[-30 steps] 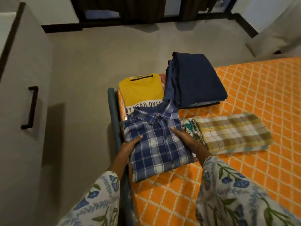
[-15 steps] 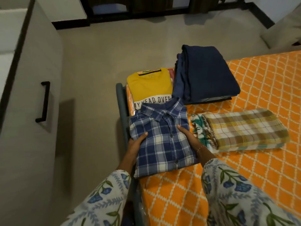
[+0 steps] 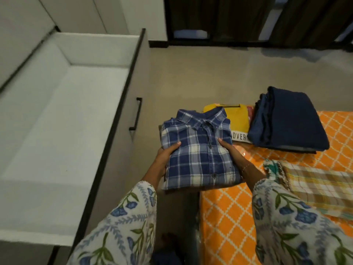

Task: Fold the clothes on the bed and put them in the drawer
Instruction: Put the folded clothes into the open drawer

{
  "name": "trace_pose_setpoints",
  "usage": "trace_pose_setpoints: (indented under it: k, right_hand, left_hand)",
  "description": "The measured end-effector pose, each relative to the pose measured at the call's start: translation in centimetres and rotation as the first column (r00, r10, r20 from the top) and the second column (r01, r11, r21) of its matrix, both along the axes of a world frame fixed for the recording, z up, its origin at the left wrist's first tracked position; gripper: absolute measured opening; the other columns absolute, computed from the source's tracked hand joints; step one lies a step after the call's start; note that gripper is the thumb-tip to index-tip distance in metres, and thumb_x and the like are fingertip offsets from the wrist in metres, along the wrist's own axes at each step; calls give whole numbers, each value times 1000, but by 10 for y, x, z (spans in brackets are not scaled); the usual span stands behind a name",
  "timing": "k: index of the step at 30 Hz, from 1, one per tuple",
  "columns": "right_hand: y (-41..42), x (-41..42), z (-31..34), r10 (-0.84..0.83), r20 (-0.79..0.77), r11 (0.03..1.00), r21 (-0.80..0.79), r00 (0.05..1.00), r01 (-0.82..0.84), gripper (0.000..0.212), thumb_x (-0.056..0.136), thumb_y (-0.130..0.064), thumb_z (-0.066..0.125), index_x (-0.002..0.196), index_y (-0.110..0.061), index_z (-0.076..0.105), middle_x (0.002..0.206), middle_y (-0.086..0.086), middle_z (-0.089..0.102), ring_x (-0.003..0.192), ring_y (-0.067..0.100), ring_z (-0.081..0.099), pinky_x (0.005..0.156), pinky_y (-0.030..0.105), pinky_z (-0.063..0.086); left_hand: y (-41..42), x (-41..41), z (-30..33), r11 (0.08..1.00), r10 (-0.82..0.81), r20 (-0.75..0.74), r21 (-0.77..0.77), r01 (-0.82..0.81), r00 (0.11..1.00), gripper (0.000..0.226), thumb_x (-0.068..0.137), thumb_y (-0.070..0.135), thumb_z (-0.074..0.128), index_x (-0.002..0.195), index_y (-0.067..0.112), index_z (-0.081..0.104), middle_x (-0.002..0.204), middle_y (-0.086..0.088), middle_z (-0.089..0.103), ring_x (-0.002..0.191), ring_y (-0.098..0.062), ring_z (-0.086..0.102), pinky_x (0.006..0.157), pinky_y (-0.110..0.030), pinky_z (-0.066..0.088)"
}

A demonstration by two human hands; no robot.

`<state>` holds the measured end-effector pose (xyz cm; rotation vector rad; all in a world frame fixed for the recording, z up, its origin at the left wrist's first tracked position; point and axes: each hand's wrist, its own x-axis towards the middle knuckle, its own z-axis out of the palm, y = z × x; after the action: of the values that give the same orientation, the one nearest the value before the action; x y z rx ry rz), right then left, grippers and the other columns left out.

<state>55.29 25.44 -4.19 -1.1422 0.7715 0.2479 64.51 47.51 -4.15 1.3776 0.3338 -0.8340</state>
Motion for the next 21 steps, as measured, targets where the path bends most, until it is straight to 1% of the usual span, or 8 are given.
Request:
trace_pose_setpoints:
  k: [3, 5, 8, 10, 13, 16, 19, 21]
  right_hand:
    - [31, 47, 48, 81, 49, 996, -45, 996, -79, 40, 88, -43, 57, 119, -17, 60, 105, 11, 71, 98, 33, 66, 90, 48, 50]
    - [49, 78, 76, 139, 108, 989, -64, 984, -132, 40, 89, -42, 56, 121, -18, 58, 107, 10, 70, 97, 32, 67, 88, 46, 52]
    - [104, 139, 130, 301, 140, 947, -156, 943, -279, 42, 90, -44, 55, 121, -16, 59, 101, 7, 73, 87, 25, 71, 71, 35, 57]
    - [151, 177, 160, 430, 161, 897, -189, 889, -400, 37, 93, -42, 50, 119, -16, 60, 94, 2, 75, 82, 19, 72, 66, 29, 57]
    - [177, 204, 170, 515, 159, 853, -192, 842, -485, 30, 96, -39, 45, 111, -18, 61, 83, -3, 75, 74, 13, 72, 57, 20, 54]
    - [256, 248, 173, 647, 130, 759, -201, 751, -620, 27, 95, -40, 48, 105, -19, 62, 89, 1, 74, 75, 18, 71, 58, 24, 55]
    - [346, 293, 155, 805, 72, 588, -236, 589, -774, 38, 91, -44, 53, 113, -15, 63, 104, 13, 72, 89, 29, 70, 70, 33, 56]
    - [406, 317, 127, 865, 41, 495, -232, 500, -838, 40, 90, -45, 55, 114, -13, 63, 105, 14, 71, 87, 29, 70, 70, 34, 56]
  left_hand:
    - [37, 24, 48, 994, 108, 90, -26, -106, 990, 46, 81, 22, 72, 123, 7, 58, 111, -15, 68, 94, -31, 68, 80, -43, 57]
    - [61, 37, 79, 983, 176, 131, -72, -167, 976, 42, 82, 20, 72, 120, 9, 59, 109, -14, 68, 89, -29, 68, 71, -38, 58]
    - [122, 66, 128, 942, 335, 212, -82, -325, 918, 45, 80, 23, 73, 120, 8, 57, 110, -12, 67, 85, -23, 68, 63, -29, 57]
    - [169, 80, 144, 883, 468, 227, -91, -460, 854, 46, 80, 24, 73, 120, 9, 56, 113, -13, 66, 88, -24, 66, 70, -30, 55]
    - [193, 81, 147, 859, 511, 211, -106, -501, 833, 53, 78, 25, 75, 124, 9, 56, 115, -13, 66, 97, -27, 66, 80, -35, 54]
    - [263, 83, 148, 749, 662, 190, -124, -651, 725, 50, 78, 25, 75, 123, 12, 57, 114, -12, 67, 97, -27, 66, 82, -35, 54]
    - [338, 86, 123, 615, 786, 186, -128, -778, 590, 49, 79, 24, 74, 123, 12, 57, 113, -12, 68, 97, -28, 66, 85, -38, 53]
    - [382, 87, 98, 544, 832, 194, -99, -833, 520, 54, 77, 27, 75, 125, 11, 56, 112, -11, 68, 97, -28, 67, 86, -40, 53]
